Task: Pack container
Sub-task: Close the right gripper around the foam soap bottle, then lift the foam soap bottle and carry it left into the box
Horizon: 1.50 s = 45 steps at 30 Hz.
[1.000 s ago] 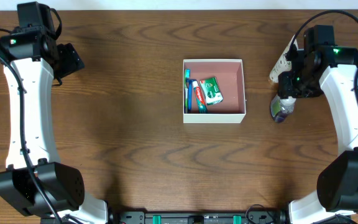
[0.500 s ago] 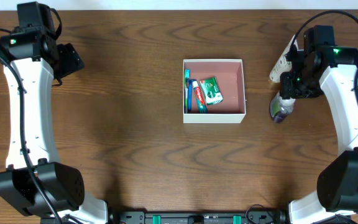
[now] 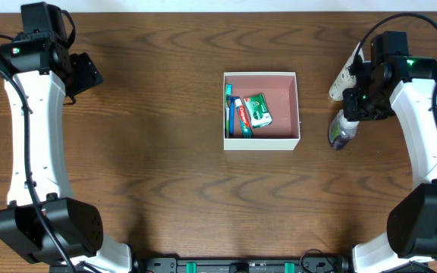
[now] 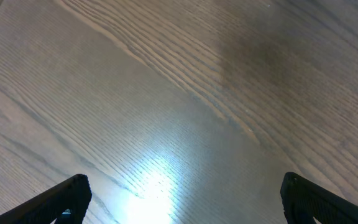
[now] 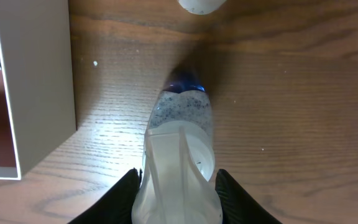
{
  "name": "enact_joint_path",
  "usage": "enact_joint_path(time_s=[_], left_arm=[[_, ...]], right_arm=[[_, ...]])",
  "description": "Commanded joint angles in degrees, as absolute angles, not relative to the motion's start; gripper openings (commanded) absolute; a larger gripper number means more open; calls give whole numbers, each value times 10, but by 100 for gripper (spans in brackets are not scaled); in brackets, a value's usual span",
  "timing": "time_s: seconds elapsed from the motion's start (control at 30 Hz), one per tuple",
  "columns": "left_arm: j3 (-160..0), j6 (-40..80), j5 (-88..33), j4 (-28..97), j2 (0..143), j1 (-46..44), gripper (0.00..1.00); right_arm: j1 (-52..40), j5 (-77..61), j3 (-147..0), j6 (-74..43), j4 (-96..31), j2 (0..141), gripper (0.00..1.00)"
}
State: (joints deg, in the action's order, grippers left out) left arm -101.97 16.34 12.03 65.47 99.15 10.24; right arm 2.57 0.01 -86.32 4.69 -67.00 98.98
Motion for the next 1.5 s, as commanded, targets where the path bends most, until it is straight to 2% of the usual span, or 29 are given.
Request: enact_joint_path(time_s=[0.0,0.27,0.57,0.83,1.1,1.47], left_arm=[[-1018,166,125,655,992,103,98],[-1018,166,125,655,992,103,98],[-1018,166,125,655,992,103,98],[-1018,166,125,655,992,103,98],[-1018,166,125,655,992,103,98],[-1018,166,125,655,992,103,98]], right_arm=[[29,2,-859,48,-671,995,28],[29,-3,-866,7,-664,993,11],[15,-46,-932,6,-675,980,12],[-24,-48,-1073,-4,-725,978,11],[-77,-47,-1187,-8,-713,978,10],[-119,-44,-1191,-32,-697,990,10]])
